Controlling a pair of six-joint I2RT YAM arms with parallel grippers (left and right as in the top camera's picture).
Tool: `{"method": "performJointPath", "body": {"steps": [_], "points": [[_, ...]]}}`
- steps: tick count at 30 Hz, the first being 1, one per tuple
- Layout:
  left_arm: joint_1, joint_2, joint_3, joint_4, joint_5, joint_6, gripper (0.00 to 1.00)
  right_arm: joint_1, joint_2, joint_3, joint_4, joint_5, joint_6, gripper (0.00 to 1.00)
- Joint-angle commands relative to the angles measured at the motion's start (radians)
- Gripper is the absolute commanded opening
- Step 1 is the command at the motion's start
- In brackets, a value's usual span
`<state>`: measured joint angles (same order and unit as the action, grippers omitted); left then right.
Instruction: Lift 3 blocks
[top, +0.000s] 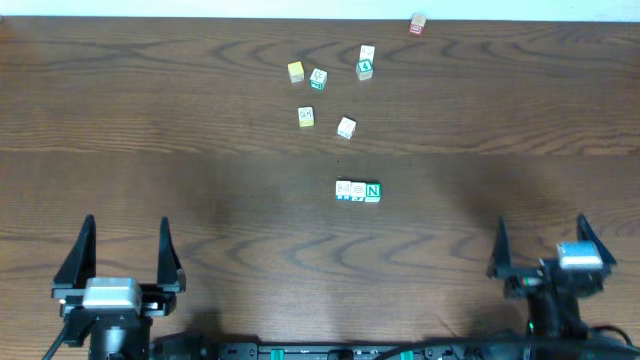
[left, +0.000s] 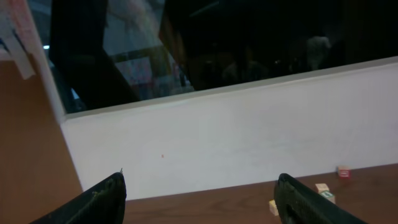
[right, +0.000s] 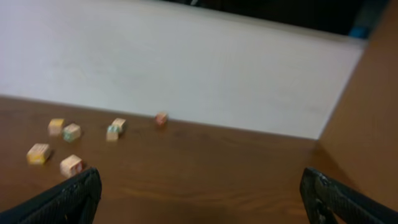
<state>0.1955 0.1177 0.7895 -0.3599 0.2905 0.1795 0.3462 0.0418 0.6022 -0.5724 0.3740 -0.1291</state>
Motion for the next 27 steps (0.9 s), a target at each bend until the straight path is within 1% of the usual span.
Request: {"method": "performJointPath", "body": {"steps": [1, 6, 11, 17, 22, 27], "points": [[0.004, -0.002, 0.0, -0.014, 0.042, -0.01, 0.77, -0.014, -0.028, -0.031, -0.036, 0.053, -0.03, 0.99], [-0.017, -0.022, 0.0, -0.051, 0.042, -0.01, 0.77, -0.034, -0.036, -0.083, -0.053, 0.047, -0.055, 0.99], [-0.032, -0.067, 0.0, -0.107, 0.042, -0.009, 0.77, -0.074, -0.036, -0.1, 0.004, 0.047, -0.055, 0.99], [-0.063, -0.069, 0.0, -0.106, 0.041, -0.008, 0.77, -0.077, -0.036, -0.099, 0.006, 0.024, -0.044, 0.99], [-0.063, -0.068, 0.0, -0.007, 0.038, 0.006, 0.77, -0.077, -0.036, -0.099, -0.024, 0.024, -0.044, 0.99], [-0.063, -0.068, 0.0, 0.114, 0.039, 0.005, 0.77, -0.077, -0.036, -0.099, -0.142, 0.024, -0.044, 0.99]]}}
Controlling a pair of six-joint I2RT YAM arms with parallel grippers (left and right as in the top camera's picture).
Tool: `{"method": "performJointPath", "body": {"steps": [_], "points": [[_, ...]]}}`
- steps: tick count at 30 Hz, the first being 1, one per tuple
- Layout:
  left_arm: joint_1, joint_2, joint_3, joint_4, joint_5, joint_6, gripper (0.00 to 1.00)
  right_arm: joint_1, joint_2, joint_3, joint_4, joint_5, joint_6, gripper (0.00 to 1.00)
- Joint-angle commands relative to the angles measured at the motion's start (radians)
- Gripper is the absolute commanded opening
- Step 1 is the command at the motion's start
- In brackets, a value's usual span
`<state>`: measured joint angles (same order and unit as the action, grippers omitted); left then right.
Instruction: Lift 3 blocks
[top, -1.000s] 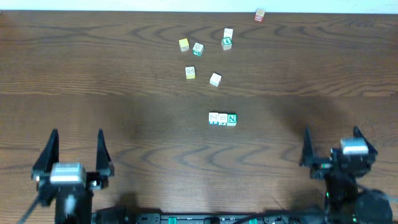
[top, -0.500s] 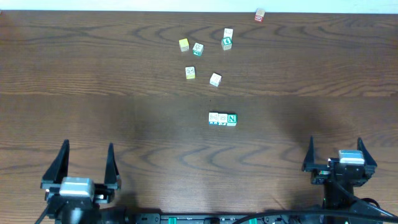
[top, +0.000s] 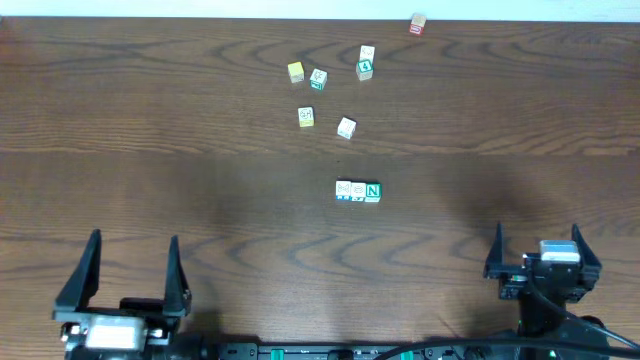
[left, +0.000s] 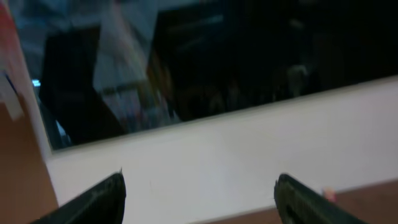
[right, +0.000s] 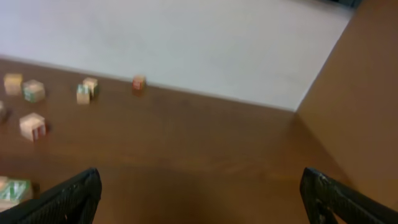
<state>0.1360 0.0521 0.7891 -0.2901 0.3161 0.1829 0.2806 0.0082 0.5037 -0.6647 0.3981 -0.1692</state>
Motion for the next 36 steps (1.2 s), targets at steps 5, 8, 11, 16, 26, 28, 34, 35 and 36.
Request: {"method": "performJointPath", "body": {"steps": [5, 8, 11, 16, 26, 28, 34, 35, 36], "points": [[-0.003, -0.003, 0.0, 0.079, 0.013, -0.006, 0.77, -0.011, -0.003, -0.001, -0.233, 0.0, -0.004, 0.99], [-0.003, -0.003, 0.0, 0.049, 0.045, -0.098, 0.77, -0.011, -0.003, -0.001, -0.359, 0.0, -0.004, 0.99], [-0.002, -0.003, 0.0, -0.035, -0.023, -0.041, 0.77, -0.011, -0.003, -0.001, -0.473, 0.006, -0.007, 0.99], [-0.002, -0.002, 0.0, -0.068, 0.05, -0.071, 0.77, -0.011, -0.003, -0.001, -0.475, 0.013, -0.009, 0.99], [-0.005, 0.002, -0.191, -0.161, 0.005, -0.042, 0.77, -0.011, -0.003, -0.001, -0.475, 0.012, -0.009, 0.99], [-0.008, 0.002, -0.295, -0.064, 0.005, -0.042, 0.77, -0.011, -0.002, -0.001, -0.475, 0.012, -0.009, 0.99], [-0.022, -0.052, -0.563, 0.211, -0.004, -0.043, 0.77, -0.011, -0.002, -0.001, -0.475, 0.013, -0.009, 0.99], [-0.027, -0.05, -0.594, 0.246, -0.019, -0.043, 0.77, -0.011, -0.003, -0.001, -0.475, 0.013, -0.009, 0.99], [-0.032, -0.051, -0.616, 0.265, -0.021, -0.043, 0.77, -0.011, -0.003, -0.001, -0.475, 0.013, -0.009, 0.99]]}}
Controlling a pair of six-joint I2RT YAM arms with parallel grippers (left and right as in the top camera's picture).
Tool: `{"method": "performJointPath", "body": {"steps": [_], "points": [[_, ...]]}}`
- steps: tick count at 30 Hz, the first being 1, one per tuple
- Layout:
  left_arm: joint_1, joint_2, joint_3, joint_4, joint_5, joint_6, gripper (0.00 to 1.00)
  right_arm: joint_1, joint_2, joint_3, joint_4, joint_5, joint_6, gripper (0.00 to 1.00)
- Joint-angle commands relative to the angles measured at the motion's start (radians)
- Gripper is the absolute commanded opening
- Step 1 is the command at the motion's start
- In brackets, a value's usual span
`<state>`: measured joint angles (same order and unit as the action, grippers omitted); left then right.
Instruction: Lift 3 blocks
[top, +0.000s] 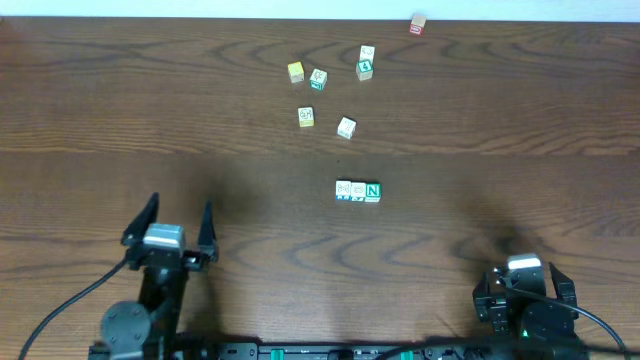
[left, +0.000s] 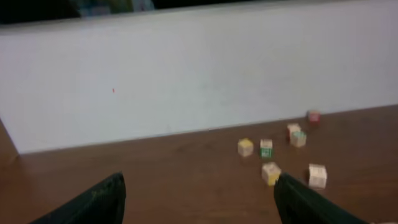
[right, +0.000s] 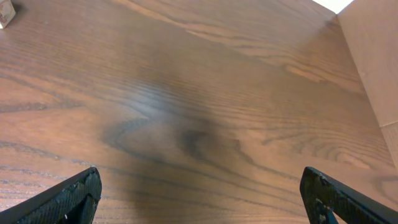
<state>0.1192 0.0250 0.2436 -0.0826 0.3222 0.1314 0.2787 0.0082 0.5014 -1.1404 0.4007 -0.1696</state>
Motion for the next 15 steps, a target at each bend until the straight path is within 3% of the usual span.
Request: {"method": "performJointPath", "body": {"steps": [1, 8, 15], "points": [[-0.021, -0.024, -0.088, 0.072, -0.035, 0.009, 0.77, -0.01, -0.002, 0.001, 0.001, 0.01, -0.008, 0.99], [-0.079, -0.024, -0.17, 0.031, -0.173, 0.007, 0.77, -0.01, -0.003, 0.001, 0.0, 0.01, -0.008, 0.99], [-0.084, -0.024, -0.24, 0.013, -0.27, -0.114, 0.77, -0.01, -0.003, 0.001, 0.0, 0.01, -0.008, 0.99]]}}
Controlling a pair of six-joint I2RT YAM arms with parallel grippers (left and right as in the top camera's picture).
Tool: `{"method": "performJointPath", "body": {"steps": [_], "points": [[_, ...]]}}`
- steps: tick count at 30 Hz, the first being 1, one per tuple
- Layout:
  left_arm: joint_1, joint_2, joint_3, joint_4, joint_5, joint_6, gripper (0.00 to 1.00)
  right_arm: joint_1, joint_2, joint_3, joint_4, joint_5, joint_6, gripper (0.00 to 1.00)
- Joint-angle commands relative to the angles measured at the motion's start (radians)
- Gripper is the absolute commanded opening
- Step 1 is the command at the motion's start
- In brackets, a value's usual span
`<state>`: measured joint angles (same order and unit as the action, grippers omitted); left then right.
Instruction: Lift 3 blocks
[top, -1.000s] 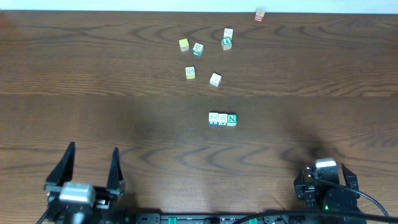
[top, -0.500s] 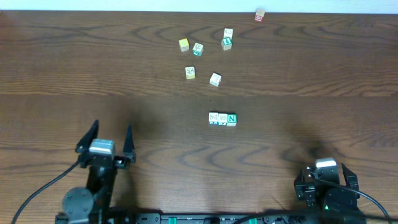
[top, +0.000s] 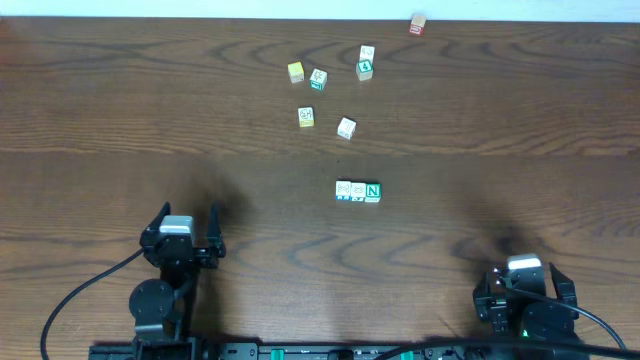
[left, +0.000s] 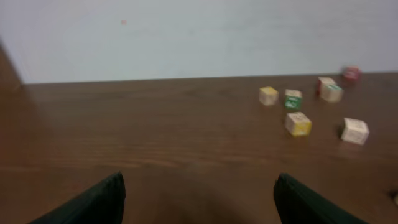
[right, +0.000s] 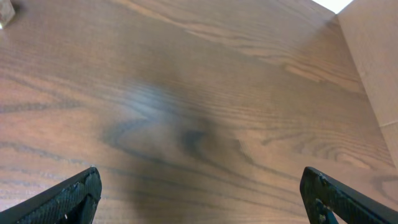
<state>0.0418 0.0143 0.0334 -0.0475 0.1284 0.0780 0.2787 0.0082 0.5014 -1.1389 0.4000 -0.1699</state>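
Note:
Three blocks (top: 358, 191) lie side by side in a row at mid-table, the right one marked with a green N. My left gripper (top: 190, 212) is open and empty at the front left, well short of that row. Its wrist view shows the gripper (left: 199, 176) over bare wood, with the loose blocks far ahead. My right gripper (right: 199, 171) is open and empty, low at the front right and facing down at bare table. The row is outside both wrist views.
Several loose blocks lie at the back: a yellow one (top: 296, 71), a green-marked one (top: 318, 78), a pair (top: 365, 62), two nearer ones (top: 306, 117) (top: 346, 127). A red block (top: 418, 24) sits at the far edge by the white wall (left: 199, 31).
My left gripper has shifted a little right and forward and tilted down, so the loose blocks sit higher in its view. The right gripper has not moved. The blocks are unmoved.
Both grippers stood open at the front corners, their cameras facing the far wall. Then the left sat further back. Later the left was further right and forward, and the right was folded low, facing the table. The blocks have not moved throughout.

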Motion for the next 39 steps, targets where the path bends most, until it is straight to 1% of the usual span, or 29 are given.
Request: {"method": "performJointPath", "body": {"steps": [1, 5, 7, 39], "points": [[-0.007, -0.013, -0.03, -0.022, -0.092, -0.062, 0.77, -0.01, -0.003, 0.001, -0.001, 0.01, -0.008, 0.99], [-0.007, -0.013, -0.03, -0.027, -0.122, -0.076, 0.77, -0.01, -0.003, 0.001, -0.001, 0.01, -0.008, 0.99], [-0.007, -0.013, -0.03, -0.029, -0.121, -0.103, 0.77, -0.01, -0.002, 0.001, -0.001, 0.011, -0.008, 0.99], [-0.006, -0.01, -0.029, -0.025, -0.121, -0.102, 0.77, -0.012, -0.002, 0.001, -0.002, 0.011, -0.008, 0.99]]}}
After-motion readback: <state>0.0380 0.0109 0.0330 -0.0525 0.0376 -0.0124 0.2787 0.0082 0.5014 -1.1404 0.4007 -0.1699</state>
